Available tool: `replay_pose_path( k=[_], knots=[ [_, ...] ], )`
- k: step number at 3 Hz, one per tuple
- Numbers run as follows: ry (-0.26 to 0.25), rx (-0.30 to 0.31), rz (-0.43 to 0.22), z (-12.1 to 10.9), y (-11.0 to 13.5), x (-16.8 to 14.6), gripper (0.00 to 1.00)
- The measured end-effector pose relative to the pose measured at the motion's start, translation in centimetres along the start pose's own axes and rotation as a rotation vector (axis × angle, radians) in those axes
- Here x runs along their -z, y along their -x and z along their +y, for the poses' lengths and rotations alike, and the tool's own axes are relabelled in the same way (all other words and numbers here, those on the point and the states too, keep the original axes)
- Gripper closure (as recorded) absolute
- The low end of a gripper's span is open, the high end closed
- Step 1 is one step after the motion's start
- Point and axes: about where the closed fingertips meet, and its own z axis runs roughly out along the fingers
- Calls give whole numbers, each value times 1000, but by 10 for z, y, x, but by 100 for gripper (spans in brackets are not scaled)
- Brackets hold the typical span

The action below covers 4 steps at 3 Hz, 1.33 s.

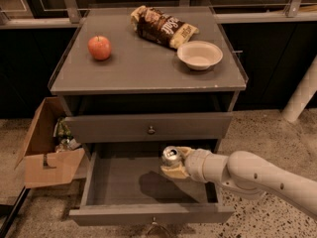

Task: Place 7up can into middle drawer

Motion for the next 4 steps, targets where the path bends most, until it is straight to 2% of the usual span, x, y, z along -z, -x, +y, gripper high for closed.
replay_pose_path(
  k=[1, 2, 3, 4],
  knots=[
    [27, -68, -29, -5, -48, -9, 100],
    [118, -96, -48, -3, -77, -23, 100],
    [220, -97, -67, 1, -92, -39, 100],
    [204, -114, -63, -2, -107, -47, 100]
  ],
)
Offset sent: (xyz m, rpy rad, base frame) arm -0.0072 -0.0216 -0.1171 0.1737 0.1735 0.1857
